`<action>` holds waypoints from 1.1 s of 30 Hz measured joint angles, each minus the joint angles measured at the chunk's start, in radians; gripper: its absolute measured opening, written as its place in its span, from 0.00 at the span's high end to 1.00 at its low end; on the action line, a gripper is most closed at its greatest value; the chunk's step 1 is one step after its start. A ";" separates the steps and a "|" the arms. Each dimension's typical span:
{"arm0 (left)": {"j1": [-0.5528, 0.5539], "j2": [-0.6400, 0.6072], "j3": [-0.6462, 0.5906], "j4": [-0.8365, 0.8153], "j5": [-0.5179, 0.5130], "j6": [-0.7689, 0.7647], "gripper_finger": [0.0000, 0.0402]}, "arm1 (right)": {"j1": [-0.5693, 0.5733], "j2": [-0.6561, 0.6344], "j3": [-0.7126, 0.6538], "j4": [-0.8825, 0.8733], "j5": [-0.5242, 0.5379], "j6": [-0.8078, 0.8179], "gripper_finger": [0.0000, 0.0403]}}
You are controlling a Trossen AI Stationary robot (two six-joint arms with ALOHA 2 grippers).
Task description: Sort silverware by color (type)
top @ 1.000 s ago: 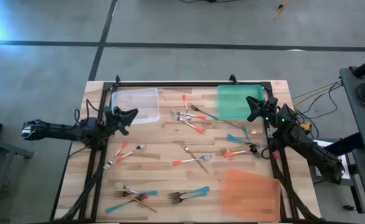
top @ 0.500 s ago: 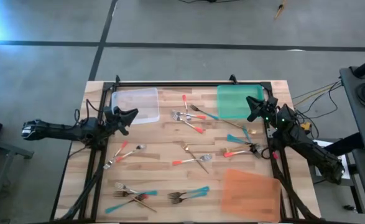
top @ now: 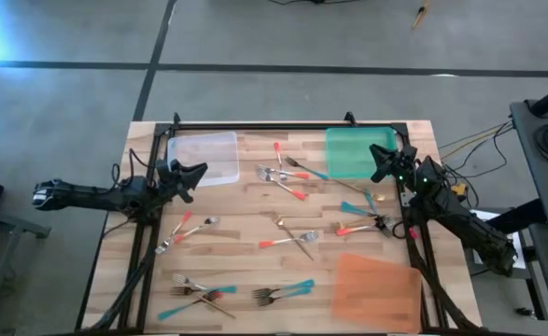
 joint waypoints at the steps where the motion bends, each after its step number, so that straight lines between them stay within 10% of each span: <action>1: 0.000 0.000 0.000 0.000 0.000 0.000 0.89 | 0.000 0.000 0.000 0.000 0.000 0.000 0.87; 17: 0.000 0.000 0.000 0.000 0.000 0.000 0.89 | -0.001 0.000 0.000 0.109 0.204 -0.737 0.87; 26: 0.000 0.000 0.000 0.000 0.000 0.000 0.89 | 0.000 0.000 0.000 0.112 0.201 -0.682 0.87; 33: 0.000 0.000 0.000 0.000 0.000 0.000 0.89 | 0.000 -0.001 0.000 0.211 0.130 -0.133 0.87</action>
